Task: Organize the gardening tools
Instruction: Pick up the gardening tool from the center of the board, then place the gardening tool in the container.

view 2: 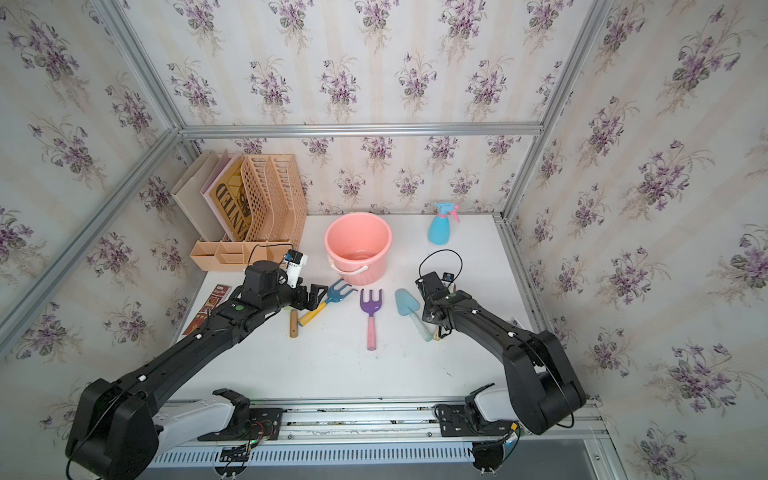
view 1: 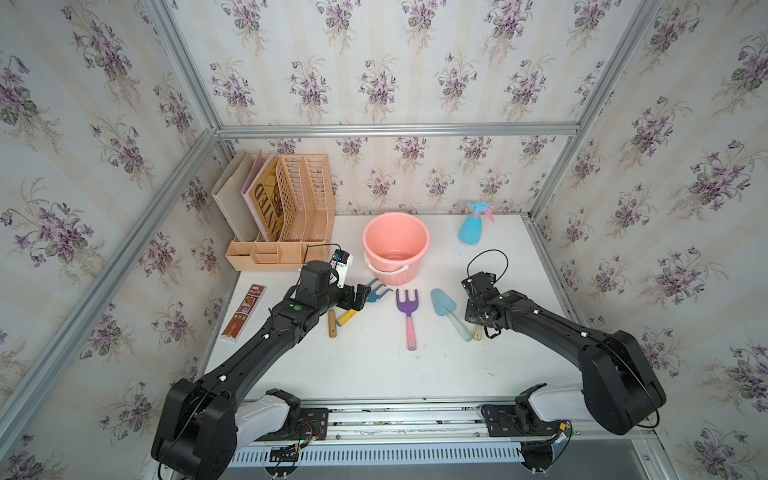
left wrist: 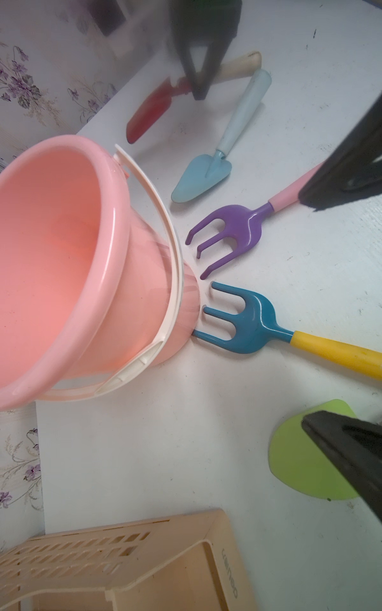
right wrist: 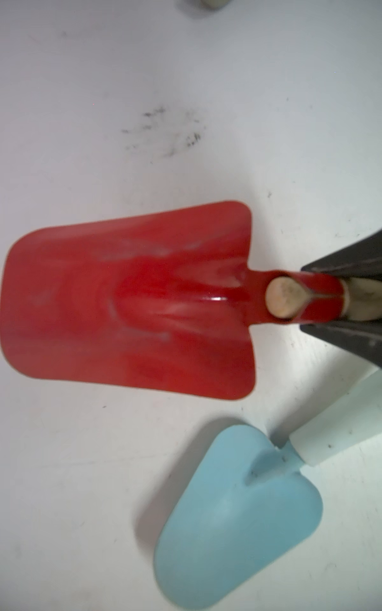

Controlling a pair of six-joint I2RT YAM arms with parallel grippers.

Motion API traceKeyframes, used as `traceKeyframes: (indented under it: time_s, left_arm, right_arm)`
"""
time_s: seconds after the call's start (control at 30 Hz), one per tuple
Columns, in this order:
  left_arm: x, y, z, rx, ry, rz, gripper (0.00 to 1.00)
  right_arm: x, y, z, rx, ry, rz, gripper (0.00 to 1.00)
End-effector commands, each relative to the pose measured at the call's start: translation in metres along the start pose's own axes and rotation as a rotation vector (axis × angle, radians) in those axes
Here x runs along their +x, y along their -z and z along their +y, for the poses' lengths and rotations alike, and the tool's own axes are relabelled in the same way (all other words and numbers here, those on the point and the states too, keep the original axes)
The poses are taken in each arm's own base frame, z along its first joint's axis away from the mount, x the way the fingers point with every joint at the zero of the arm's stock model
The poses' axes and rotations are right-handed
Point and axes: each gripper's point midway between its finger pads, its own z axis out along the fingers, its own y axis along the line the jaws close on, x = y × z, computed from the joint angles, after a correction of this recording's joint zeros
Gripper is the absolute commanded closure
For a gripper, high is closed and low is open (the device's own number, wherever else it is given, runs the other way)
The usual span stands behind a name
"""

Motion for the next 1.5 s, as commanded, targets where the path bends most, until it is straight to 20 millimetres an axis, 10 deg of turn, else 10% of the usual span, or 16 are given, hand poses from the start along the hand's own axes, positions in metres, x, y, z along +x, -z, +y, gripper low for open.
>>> traceKeyframes:
  time_s: [0.0,0.4,0.7,0.9,1.13,1.47]
  left_arm:
    - [-0.008,0.002,0.001,-0.01,-0.007,-0.024,0.0]
    - [-0.01,0.005,0.002,-0.02,0.0,-0.042,0.01]
    - [-0.009,0.003,0.002,-0.015,0.014,-0.047,0.01]
    - [-0.007,0.003,0.003,-0.022,0.015,-0.049,0.01]
    - [-0.005,0.004,0.005,-0.033,0.017,-0.05,0.01]
    - [-0.003,0.006,0.007,-0.049,0.007,-0.046,0.01]
  right_arm:
    - [-0.026,0.021,-0.008,0.04,-0.015,-0.111,1.0]
    - [-0.143,0.163,0.08,-0.303,0.058,-0.669,1.0]
    - [-0.213,0.201,0.168,-0.385,0.211,-0.921,1.0]
    - [-0.231,0.198,0.231,-0.567,0.213,-0.95,1.0]
    - [-0.219,0.147,0.284,-0.692,0.21,-0.865,1.0]
    - [-0.185,0.08,0.316,-0.753,0.202,-0.716,1.0]
